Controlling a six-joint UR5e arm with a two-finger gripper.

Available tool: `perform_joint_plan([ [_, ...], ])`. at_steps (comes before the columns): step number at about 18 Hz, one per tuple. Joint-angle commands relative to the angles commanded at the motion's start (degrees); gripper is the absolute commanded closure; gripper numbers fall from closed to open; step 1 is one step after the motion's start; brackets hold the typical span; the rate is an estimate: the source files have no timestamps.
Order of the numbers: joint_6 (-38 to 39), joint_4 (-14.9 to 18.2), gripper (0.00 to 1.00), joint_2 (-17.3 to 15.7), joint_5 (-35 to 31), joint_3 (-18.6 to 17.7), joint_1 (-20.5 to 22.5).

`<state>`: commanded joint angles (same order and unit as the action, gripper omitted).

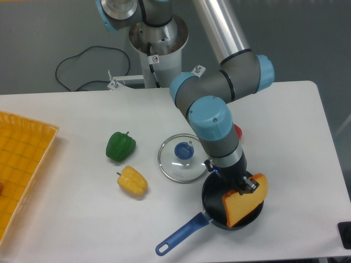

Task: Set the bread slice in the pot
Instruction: 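Lower the bread slice into the saucepan and hold it there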

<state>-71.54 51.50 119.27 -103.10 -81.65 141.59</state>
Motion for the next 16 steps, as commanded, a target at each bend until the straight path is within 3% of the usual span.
perform_joint_plan([
  [14, 0.0, -0.7, 1.0, 0.4, 0.0, -0.2, 0.0],
  [16, 0.0, -0.8, 0.94, 0.4, 0.0, -0.4, 0.0],
])
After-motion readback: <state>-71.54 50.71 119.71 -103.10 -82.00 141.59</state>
